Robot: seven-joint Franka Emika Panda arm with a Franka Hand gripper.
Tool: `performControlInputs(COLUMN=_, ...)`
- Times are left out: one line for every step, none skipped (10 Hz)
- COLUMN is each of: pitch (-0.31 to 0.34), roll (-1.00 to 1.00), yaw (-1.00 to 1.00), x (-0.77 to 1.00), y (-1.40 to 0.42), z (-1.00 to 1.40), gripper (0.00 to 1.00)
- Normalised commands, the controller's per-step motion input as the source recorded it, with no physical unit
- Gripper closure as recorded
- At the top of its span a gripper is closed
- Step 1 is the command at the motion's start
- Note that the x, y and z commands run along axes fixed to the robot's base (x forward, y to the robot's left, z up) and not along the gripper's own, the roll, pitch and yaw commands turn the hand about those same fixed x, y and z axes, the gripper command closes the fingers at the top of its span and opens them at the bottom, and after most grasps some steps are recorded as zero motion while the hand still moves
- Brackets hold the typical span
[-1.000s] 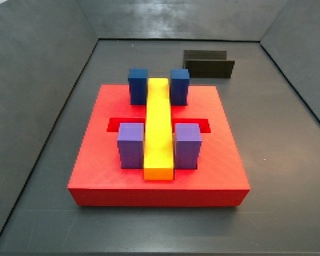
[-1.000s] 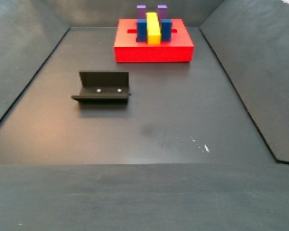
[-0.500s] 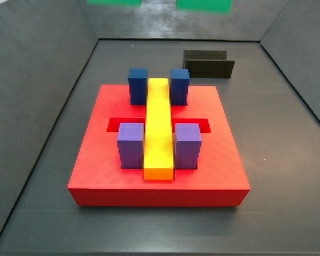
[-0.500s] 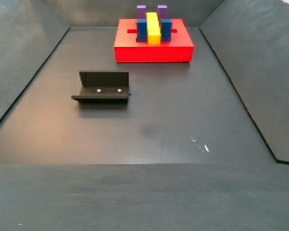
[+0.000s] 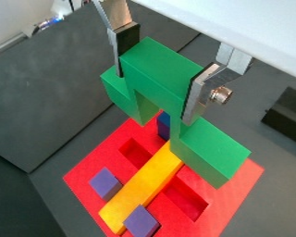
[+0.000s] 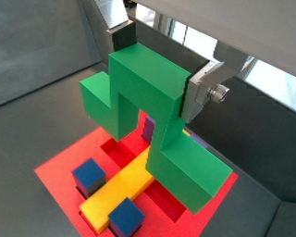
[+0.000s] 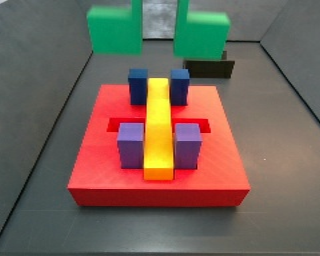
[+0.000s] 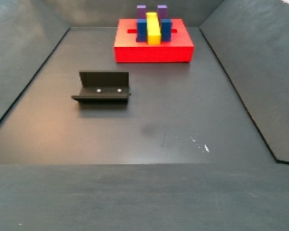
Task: Pick up the green object. Move up. Place the green object on the fixture. Regrasp the green object. Move to above the board. Insert the green object.
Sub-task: Insert the green object.
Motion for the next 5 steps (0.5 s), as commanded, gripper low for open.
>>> performControlInputs(pitch=-0.016, roll=-0.06, yaw=0.05, x=0.05, y=-0.04, z=-0.56, gripper=1.00)
performControlInputs(pitch=-0.004, roll=-0.10, yaw=0.05, x=0.04, y=-0.03, z=-0.54, gripper=1.00)
performControlInputs(pitch=0.000, roll=-0.11, yaw=0.08, x=0.02, y=-0.03, z=-0.47, gripper=1.00)
performControlInputs(pitch=0.000, roll=-0.07, yaw=0.08, x=0.03, y=-0.07, z=-0.39, gripper=1.00)
performControlInputs(pitch=0.000, roll=-0.06, yaw=0.07, x=0.04, y=-0.07, z=-0.44, gripper=1.00)
